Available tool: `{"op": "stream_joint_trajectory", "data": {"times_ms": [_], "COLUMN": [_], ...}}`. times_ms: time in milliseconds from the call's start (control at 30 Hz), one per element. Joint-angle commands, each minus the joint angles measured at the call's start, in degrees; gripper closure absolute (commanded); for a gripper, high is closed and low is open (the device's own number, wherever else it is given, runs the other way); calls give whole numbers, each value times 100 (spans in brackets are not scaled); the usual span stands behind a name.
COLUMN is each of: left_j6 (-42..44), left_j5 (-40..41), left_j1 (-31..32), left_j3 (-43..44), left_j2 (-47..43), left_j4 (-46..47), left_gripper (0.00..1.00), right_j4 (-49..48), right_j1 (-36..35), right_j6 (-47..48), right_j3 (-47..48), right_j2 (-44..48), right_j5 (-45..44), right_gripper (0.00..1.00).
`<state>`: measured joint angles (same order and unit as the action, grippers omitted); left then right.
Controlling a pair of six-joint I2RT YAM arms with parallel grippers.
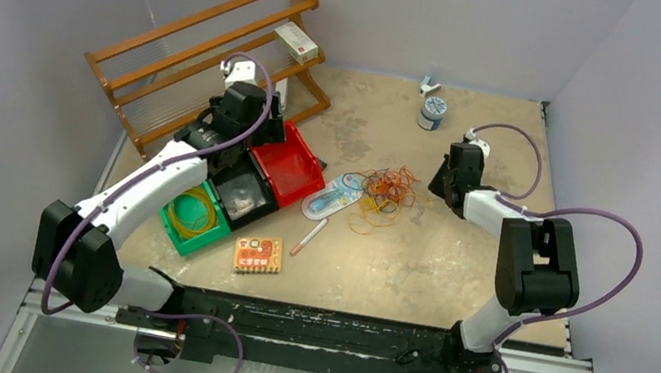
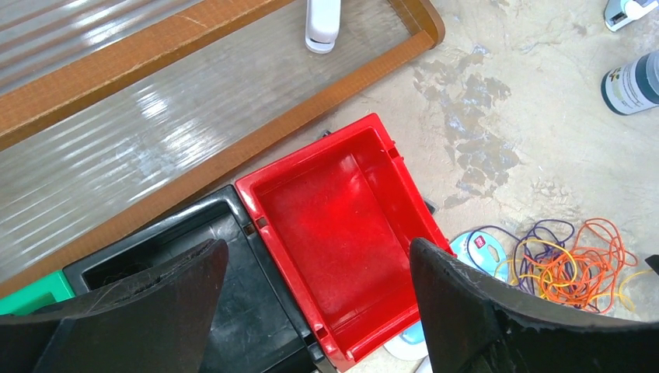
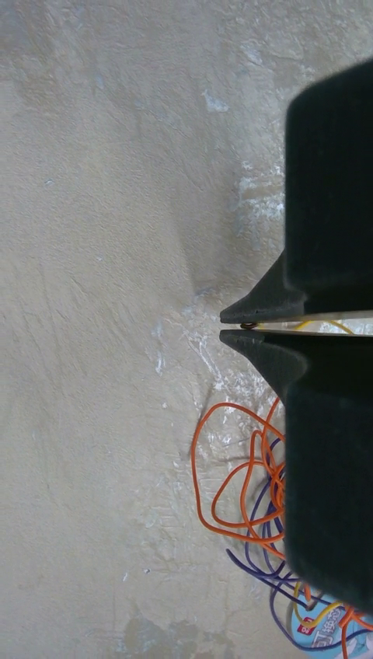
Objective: Untangle the cables
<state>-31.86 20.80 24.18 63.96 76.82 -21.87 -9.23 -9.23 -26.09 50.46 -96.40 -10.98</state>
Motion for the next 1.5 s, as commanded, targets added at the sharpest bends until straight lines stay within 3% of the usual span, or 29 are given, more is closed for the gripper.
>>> {"op": "stream_joint_trajectory", "data": {"times_ms": [0,200,500,800,1067,1233,1467], "left_j6": [68,50,131,714,2100,3140,3436], "left_j5": [-64,-108,-751,-753,-1718,-2175,-2921], "left_j1": [23,23,223,1269,2021,2198,2221], "left_j3": [-45,-149,-102,-659,-1799,-2110,-2166], "left_j2": [-251,-356,-365,-289,-229,149,732], "left_j4": [367,643,1377,2948,5567,6455,7218], "left_gripper": [14,15,16,17,16,15,14], "right_j4": [-271,-241,24,-103,251,372,315], "right_j1": [27,27,27,27,27,27,27], "right_j6": [121,171,825,1512,1401,1451,1423], "right_j3": [-10,-79,-2,234,988,1192,1181], "right_j2": [-20,407,2167,3521,3572,3526,3462], "right_j5": [-115,-106,-6,1694,2719,3168,3527], "right_gripper": [98,100,100,100,100,100,100]}}
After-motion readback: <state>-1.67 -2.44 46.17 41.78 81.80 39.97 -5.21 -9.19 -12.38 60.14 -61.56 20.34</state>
